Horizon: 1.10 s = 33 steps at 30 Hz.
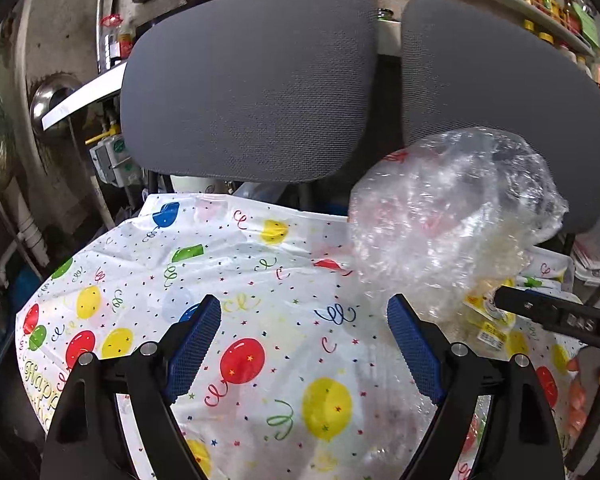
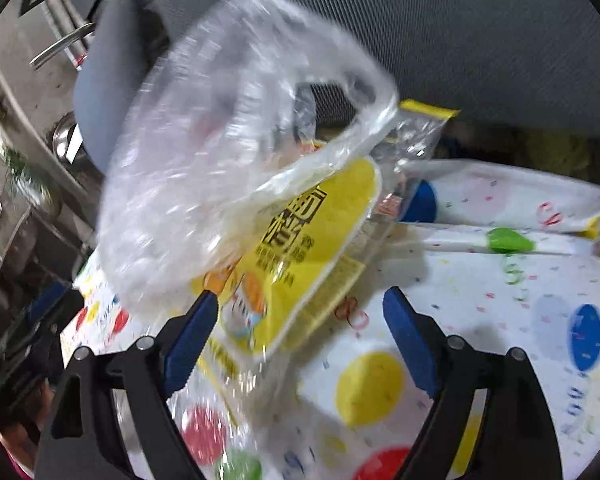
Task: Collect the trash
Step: 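Grasp the crumpled clear bag with the left tool while the right tool grasps the yellow wrapper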
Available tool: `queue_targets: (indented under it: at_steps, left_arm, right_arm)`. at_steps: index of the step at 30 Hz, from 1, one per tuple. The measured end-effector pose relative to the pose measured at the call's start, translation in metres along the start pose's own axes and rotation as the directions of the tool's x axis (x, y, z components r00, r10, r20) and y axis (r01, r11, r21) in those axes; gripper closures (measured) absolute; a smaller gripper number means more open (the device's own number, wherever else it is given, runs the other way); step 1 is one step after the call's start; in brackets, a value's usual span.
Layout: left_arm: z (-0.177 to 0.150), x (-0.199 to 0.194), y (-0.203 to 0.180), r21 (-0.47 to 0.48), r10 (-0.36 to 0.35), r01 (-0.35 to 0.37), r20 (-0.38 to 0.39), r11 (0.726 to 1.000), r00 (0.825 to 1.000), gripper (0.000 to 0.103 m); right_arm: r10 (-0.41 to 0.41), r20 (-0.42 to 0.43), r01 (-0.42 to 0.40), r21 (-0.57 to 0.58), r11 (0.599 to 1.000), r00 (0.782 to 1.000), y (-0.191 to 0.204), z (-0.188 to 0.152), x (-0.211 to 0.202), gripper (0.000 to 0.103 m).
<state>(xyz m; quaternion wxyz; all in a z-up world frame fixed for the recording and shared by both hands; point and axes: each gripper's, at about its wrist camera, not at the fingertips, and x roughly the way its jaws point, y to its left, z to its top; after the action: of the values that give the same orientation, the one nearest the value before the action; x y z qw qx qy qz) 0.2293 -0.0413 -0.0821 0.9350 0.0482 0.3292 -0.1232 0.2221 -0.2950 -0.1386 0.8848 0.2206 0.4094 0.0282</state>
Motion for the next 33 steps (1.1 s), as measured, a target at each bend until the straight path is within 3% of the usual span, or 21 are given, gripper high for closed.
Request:
queue_targets:
  at_steps: [2,4,5,7,9,10,14,17,20,23,30,33]
  left_arm:
    - [0.0,0.002,0.0,0.0,-0.006,0.006,-0.002,1.0,1.0,0.018]
    - [0.0,0.002,-0.002,0.008,-0.013,0.013,0.0,1.0,1.0,0.018]
    - [0.0,0.001,-0.003,0.014,-0.017,0.017,0.003,1.0,1.0,0.018]
    - [-0.001,-0.002,-0.005,0.02,-0.026,0.025,0.009,0.999,1.0,0.018]
    - [0.0,-0.004,-0.006,0.018,-0.035,0.035,0.009,0.999,0.999,0.018]
    - [0.0,-0.006,-0.008,0.016,-0.042,0.042,0.01,0.999,0.999,0.018]
    - [-0.001,-0.018,-0.017,0.031,-0.079,0.078,0.021,0.996,0.997,0.018]
    - [-0.002,-0.024,-0.028,0.061,-0.101,0.099,0.022,0.993,0.995,0.018]
    - [-0.002,-0.024,-0.039,0.077,-0.117,0.115,0.009,0.99,0.993,0.014]
    - [0.0,-0.018,-0.05,0.071,-0.145,0.145,-0.001,0.987,0.989,0.013]
    - [0.004,0.015,-0.083,0.12,-0.176,0.182,-0.06,0.976,0.983,0.012]
    - [0.003,0.031,-0.096,0.128,-0.222,0.234,-0.102,0.964,0.97,0.012]
  right_arm:
    - [0.018,-0.014,-0.017,0.036,0.999,1.0,-0.003,0.003,0.01,0.021]
    - [0.027,-0.008,-0.027,0.044,0.999,1.0,-0.003,0.003,0.008,0.048]
    - [0.026,0.001,-0.026,0.033,0.999,1.0,-0.001,0.001,0.002,0.052]
    - [0.021,0.021,-0.021,0.007,1.0,1.0,0.001,-0.002,-0.011,0.07]
    - [0.014,0.046,-0.014,-0.012,1.0,0.999,0.001,-0.006,-0.027,0.078]
    - [0.011,0.057,-0.01,-0.02,1.0,0.998,0.0,-0.008,-0.035,0.089]
    - [-0.012,0.082,0.014,-0.026,1.0,0.997,-0.009,-0.021,-0.073,0.09]
    - [-0.084,0.081,0.087,-0.026,0.996,0.993,-0.021,-0.031,-0.095,0.09]
    - [-0.211,0.116,0.218,-0.05,0.975,0.971,-0.034,-0.042,-0.121,0.09]
    - [-0.253,0.14,0.26,-0.032,0.965,0.957,-0.044,-0.051,-0.141,0.09]
    - [-0.243,0.151,0.249,-0.02,0.968,0.958,-0.048,-0.049,-0.142,0.09]
    - [-0.226,0.143,0.232,-0.026,0.972,0.964,-0.056,-0.049,-0.14,0.09]
